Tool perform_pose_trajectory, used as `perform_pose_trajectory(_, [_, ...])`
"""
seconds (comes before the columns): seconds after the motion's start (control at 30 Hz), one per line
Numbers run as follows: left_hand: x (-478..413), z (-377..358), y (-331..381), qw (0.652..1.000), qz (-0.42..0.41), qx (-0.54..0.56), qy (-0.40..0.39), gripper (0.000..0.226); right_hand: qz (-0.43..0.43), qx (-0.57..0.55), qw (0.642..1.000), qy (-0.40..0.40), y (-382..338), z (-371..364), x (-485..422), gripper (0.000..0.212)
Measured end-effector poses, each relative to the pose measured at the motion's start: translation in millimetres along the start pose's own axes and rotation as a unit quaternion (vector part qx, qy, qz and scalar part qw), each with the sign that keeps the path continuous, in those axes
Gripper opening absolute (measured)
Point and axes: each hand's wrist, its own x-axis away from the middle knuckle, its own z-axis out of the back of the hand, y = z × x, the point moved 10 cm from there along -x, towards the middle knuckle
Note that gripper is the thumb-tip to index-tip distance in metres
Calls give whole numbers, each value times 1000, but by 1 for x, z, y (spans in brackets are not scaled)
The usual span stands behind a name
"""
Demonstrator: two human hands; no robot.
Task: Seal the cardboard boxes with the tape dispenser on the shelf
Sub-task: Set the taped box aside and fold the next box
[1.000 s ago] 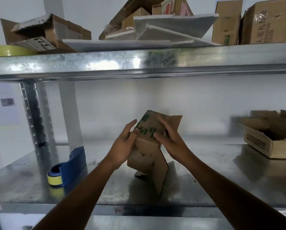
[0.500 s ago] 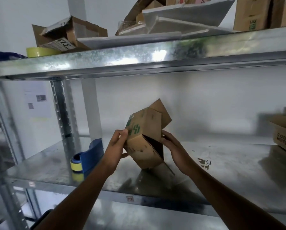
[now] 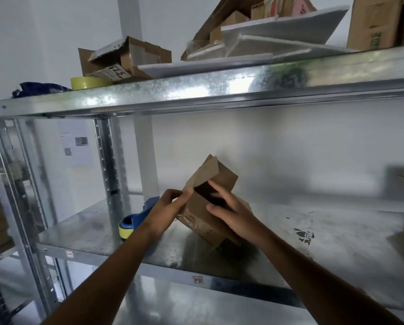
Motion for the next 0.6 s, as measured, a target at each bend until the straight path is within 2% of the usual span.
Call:
perform_pose_trajectory(0.07, [-5,1,4,1000,-10,-10,-19,53,0,48,999,8,-1,3,-2,63])
perform_pose_trajectory(0.17, [-11,5,-1,999,10,15,-34,56,-17,165,986,4,9,4,-3,95])
perform_pose_trajectory(0.27, [-7,1,-6,998,6,-43,-36,61,-46,213,976,22,18,5,-4,117])
perform_pose_trajectory(0.37, [-3,-7,-14,998,26,-57,-20,71,-37,242,968,48,17,6,-3,117])
perform_pose_trajectory(0.47, [-6,-6,-24,998,56,-35,21,75,-54,223,972,49,21,7,1,123])
perform_pose_trajectory(0.6, [-8,-7,-43,996,70,-26,53,62,-49,213,974,65,31,15,7,113])
